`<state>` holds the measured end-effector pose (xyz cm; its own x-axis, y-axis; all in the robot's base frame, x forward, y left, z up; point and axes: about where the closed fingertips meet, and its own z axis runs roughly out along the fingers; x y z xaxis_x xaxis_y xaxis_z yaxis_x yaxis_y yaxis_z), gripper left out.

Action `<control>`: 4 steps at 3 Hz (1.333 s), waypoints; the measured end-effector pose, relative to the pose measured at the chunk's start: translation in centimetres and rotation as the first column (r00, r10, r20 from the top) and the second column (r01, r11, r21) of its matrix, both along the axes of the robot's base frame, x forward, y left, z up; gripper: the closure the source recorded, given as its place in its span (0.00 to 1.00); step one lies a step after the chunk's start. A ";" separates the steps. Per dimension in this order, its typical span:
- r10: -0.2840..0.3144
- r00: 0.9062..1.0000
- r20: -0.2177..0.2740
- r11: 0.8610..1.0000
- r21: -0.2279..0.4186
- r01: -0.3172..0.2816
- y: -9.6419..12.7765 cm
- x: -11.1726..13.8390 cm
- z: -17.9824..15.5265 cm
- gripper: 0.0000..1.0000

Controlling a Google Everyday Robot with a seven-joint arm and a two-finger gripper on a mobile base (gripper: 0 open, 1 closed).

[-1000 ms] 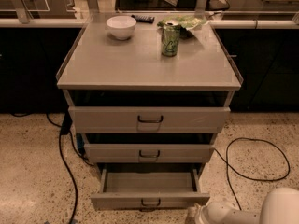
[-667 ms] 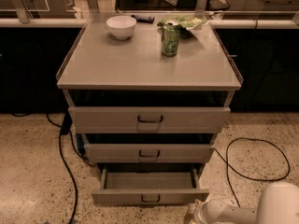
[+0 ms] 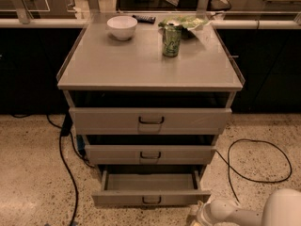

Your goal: Close bottom drawer

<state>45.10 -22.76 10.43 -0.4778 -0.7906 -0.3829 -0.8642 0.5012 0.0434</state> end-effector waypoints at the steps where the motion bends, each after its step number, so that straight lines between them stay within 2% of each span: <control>1: -0.034 0.999 0.004 0.999 0.036 0.034 0.4 2.7 0.2 0.00; 2: -0.088 0.996 0.021 0.994 0.062 0.086 0.5 6.2 0.5 0.00; 3: -0.153 0.987 0.046 0.986 0.081 0.149 0.7 9.5 0.7 0.00; 4: -0.194 0.979 0.055 0.977 0.096 0.188 0.8 11.2 0.8 0.00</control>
Offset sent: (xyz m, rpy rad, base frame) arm 0.1117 0.0023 0.0104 0.0884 -0.0547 -0.1595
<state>56.31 -21.96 11.22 -0.5889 -0.6483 -0.4826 -0.7553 0.6540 0.0431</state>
